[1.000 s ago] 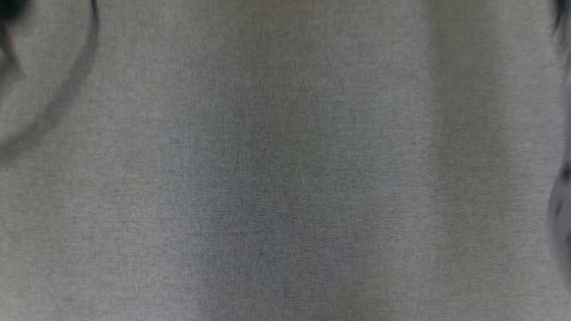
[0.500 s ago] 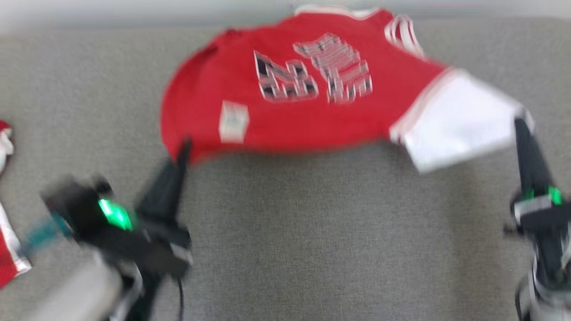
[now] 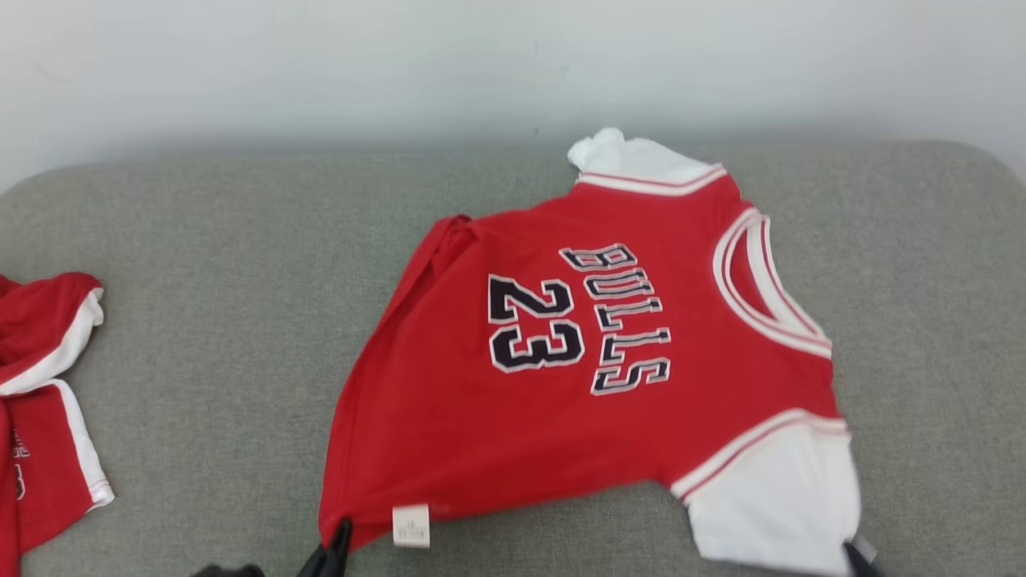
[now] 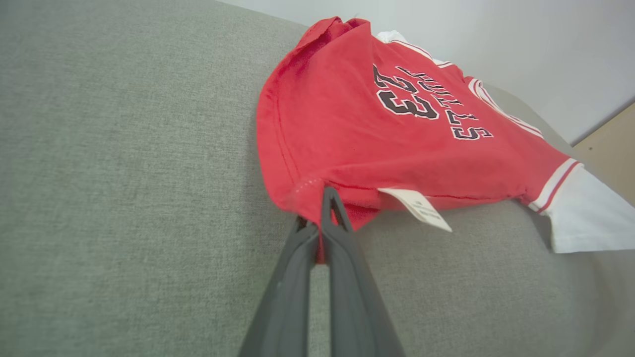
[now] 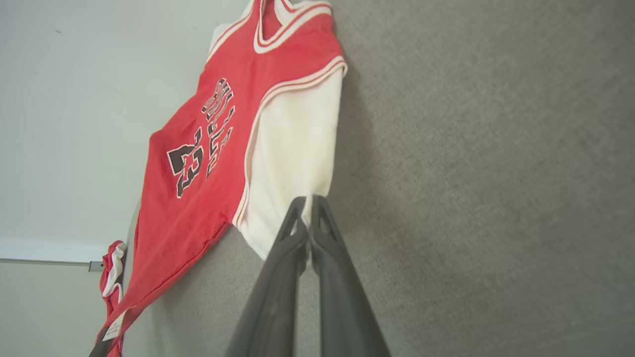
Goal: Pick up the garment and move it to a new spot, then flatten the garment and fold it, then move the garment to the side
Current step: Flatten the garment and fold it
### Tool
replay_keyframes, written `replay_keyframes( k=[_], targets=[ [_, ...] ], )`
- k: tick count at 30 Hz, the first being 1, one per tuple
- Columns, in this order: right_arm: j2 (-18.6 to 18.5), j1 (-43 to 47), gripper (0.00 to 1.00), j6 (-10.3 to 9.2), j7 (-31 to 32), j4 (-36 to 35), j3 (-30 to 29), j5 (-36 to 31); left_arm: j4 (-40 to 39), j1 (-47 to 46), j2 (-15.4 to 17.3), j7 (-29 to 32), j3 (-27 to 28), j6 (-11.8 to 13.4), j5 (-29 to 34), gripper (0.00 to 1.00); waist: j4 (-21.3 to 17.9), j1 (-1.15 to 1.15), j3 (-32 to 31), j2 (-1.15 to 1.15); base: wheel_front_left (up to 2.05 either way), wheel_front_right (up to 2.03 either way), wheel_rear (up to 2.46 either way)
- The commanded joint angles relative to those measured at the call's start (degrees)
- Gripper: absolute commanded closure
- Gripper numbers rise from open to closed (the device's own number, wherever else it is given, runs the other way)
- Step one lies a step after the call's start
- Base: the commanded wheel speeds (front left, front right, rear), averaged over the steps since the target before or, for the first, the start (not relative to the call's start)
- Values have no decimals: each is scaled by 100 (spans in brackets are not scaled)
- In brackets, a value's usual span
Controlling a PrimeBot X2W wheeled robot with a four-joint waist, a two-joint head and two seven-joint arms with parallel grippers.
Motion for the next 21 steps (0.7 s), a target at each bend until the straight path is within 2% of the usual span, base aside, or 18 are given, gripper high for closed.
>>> replay_keyframes(
  k=[1, 7, 13, 18, 21],
  targets=[
    [15, 117, 100, 9, 32, 35, 51, 74, 24, 98, -56, -9, 13, -21, 14, 100, 29, 2, -103, 2, 0, 0, 0],
    [11, 523, 100, 9, 132, 317, 177, -26, 381, 319, -116, -9, 126, -162, 202, 100, 47, 2, -203, 2, 0, 0, 0],
    [10, 236, 100, 9, 13, 371, 244, -37, 479, 131, -182, -9, 237, -293, 363, 100, 29, 2, -198, 2, 0, 0, 0],
    [10, -761, 100, 11, 119, 266, 431, -571, 351, -572, 76, 198, 254, -482, 630, 100, -81, 2, -64, 2, 0, 0, 0],
    [7, -1755, 100, 11, 261, 335, 496, -754, 266, -1446, 226, 552, 273, -770, 726, 100, -110, 2, 145, 2, 0, 0, 0]
  ],
)
